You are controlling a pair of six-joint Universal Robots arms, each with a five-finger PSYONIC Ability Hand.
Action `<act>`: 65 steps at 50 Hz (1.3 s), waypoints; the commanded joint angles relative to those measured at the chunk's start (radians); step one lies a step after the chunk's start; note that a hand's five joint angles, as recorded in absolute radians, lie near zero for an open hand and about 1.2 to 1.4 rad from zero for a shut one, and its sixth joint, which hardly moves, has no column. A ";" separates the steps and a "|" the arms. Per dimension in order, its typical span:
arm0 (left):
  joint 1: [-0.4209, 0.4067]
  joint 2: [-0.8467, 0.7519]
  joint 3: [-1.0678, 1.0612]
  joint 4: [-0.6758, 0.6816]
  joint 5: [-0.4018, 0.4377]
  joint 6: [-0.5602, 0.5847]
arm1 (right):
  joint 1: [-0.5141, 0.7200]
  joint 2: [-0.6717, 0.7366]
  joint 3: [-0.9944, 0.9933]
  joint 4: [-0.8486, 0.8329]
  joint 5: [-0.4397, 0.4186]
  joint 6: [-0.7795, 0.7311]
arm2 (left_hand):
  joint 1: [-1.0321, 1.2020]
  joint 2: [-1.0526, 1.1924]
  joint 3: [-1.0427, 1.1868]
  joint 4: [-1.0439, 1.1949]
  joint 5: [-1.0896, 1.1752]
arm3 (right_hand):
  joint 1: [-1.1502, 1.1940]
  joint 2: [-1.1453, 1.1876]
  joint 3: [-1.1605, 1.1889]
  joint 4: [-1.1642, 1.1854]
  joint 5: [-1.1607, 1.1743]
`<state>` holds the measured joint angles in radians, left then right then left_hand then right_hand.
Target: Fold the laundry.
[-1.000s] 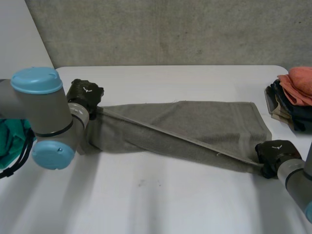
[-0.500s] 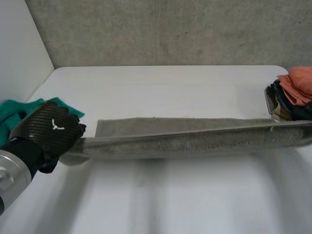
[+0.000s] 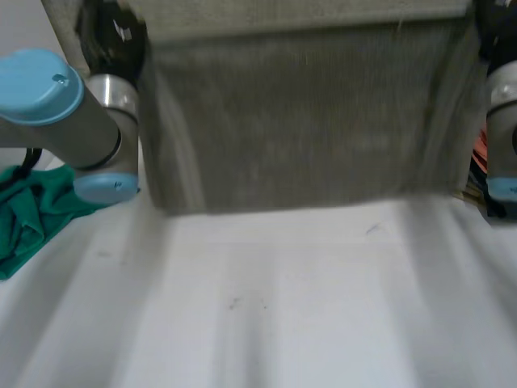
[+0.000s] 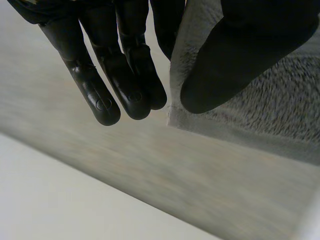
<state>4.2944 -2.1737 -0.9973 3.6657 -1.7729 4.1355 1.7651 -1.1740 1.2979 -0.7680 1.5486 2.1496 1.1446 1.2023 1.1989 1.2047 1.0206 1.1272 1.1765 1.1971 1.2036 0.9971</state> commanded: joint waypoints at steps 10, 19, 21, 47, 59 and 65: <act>0.007 0.084 -0.346 0.249 0.018 -0.132 | 0.036 0.062 -0.009 0.186 -0.008 0.185 | 0.252 0.194 0.197 0.192 0.201 | 0.269 0.220 0.199 0.193 0.225; 0.010 0.042 -0.595 0.246 0.024 -0.178 | 0.037 0.214 0.063 0.380 -0.033 0.207 | 0.252 0.194 0.197 0.192 0.201 | 0.269 0.220 0.199 0.193 0.225; 0.004 0.028 -0.653 0.243 0.024 -0.176 | 0.036 0.234 0.093 0.412 -0.039 0.205 | 0.252 0.194 0.197 0.192 0.201 | 0.269 0.220 0.199 0.193 0.225; 0.001 0.574 -1.035 -0.580 0.053 -0.044 | -0.099 -0.138 0.379 1.138 -0.013 -0.122 | 0.252 0.194 0.197 0.192 0.201 | 0.269 0.220 0.199 0.193 0.225; -0.002 0.157 -0.680 -0.170 0.032 -0.049 | -0.004 0.125 0.221 0.641 0.018 -0.062 | 0.252 0.194 0.197 0.192 0.201 | 0.269 0.220 0.199 0.193 0.225; -0.005 0.022 -0.563 -0.108 -0.059 -0.043 | 0.011 0.224 0.169 0.419 0.001 -0.060 | 0.252 0.194 0.197 0.192 0.201 | 0.269 0.220 0.199 0.193 0.225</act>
<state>4.2924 -2.0256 -1.6693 3.4964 -1.7531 4.0878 1.7618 -1.0318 1.5072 -0.1656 1.5633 2.0902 1.1446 1.2029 1.1991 1.2048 1.0207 1.1270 1.1764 1.1997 1.2052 1.0102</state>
